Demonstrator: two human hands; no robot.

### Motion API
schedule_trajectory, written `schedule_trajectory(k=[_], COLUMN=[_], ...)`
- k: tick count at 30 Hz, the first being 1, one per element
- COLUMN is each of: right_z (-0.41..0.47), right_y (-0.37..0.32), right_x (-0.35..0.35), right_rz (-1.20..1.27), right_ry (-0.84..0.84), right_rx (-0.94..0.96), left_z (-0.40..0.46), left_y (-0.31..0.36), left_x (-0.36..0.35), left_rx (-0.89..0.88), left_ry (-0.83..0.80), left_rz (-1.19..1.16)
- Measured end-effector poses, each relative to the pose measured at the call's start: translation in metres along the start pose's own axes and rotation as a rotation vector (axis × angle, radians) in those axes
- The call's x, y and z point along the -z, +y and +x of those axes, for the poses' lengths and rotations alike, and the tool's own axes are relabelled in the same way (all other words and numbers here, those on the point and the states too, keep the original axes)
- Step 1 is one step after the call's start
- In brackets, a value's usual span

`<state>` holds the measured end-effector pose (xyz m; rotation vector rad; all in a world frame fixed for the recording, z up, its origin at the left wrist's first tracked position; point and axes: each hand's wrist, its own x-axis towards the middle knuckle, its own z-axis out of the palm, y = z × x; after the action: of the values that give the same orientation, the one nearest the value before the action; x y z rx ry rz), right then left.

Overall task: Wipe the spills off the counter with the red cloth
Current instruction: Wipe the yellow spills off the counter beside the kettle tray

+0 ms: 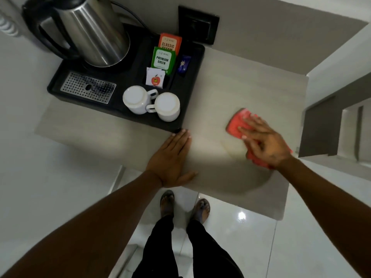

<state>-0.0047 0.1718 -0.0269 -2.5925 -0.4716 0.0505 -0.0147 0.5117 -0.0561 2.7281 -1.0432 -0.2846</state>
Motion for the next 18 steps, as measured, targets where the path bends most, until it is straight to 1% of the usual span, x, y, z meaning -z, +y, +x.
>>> schedule_trajectory(k=[2, 4, 7, 10, 12, 13, 15, 17, 18], right_z=[0.018, 0.046, 0.055, -0.005, -0.058, -0.080, -0.103, -0.090, -0.074], right_y=[0.005, -0.009, -0.057, -0.097, -0.101, -0.095, -0.075, -0.057, -0.053], right_x=[0.005, -0.004, -0.031, -0.060, -0.062, -0.058, -0.043, -0.034, -0.034], right_rz=[-0.041, -0.036, -0.005, -0.016, 0.003, 0.000, 0.012, 0.009, 0.002], right_ry=[0.127, 0.176, 0.121, 0.087, 0.095, 0.107, 0.181, 0.321, 0.378], right_rx=[-0.182, -0.286, -0.223, -0.116, -0.117, -0.162, -0.381, -0.613, -0.697], left_z=[0.000, -0.001, -0.005, -0.018, -0.026, -0.029, -0.032, -0.034, -0.034], left_y=[0.001, 0.002, 0.002, -0.010, -0.022, -0.026, -0.028, -0.025, -0.024], left_x=[0.002, 0.003, 0.006, 0.005, 0.006, 0.007, 0.009, 0.012, 0.013], left_rx=[-0.002, -0.004, -0.015, -0.064, -0.104, -0.113, -0.108, -0.103, -0.103], left_ry=[0.004, 0.001, 0.026, 0.012, -0.004, -0.013, -0.035, -0.043, -0.046], left_rz=[-0.015, -0.043, -0.071, -0.062, -0.042, -0.034, -0.019, -0.006, -0.005])
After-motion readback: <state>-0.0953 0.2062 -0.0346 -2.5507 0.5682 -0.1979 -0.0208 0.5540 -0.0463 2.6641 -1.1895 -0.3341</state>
